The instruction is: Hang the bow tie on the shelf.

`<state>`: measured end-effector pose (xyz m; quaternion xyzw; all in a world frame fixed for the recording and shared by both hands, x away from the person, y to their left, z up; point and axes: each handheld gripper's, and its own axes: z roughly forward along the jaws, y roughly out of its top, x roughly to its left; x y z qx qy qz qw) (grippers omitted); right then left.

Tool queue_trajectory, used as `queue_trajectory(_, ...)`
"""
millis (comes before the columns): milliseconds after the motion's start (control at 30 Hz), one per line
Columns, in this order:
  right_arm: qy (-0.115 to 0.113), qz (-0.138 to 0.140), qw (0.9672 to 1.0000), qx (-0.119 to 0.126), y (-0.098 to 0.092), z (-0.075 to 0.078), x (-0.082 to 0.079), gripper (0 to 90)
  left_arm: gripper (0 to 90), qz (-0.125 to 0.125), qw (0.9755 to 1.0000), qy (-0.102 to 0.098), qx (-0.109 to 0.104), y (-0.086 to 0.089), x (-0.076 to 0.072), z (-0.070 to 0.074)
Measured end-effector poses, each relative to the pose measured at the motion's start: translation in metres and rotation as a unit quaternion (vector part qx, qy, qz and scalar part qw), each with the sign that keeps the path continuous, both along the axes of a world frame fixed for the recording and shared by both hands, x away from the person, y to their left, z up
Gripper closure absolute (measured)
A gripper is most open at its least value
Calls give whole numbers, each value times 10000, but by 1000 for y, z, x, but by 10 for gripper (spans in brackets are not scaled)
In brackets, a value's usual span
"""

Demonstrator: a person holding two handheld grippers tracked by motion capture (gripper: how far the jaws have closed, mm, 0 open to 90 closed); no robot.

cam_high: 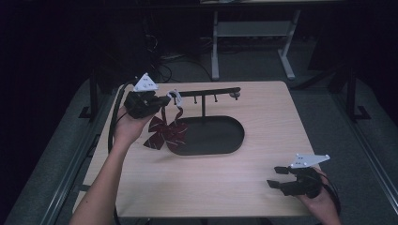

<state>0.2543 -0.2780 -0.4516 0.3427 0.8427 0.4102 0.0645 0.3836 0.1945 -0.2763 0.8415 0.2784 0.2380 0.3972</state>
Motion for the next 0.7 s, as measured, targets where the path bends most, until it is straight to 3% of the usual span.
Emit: queue_trajectory(700, -10, -5, 10000, 48, -1, 0, 0, 349, 877, 287, 9990, 312, 120, 7, 17, -17)
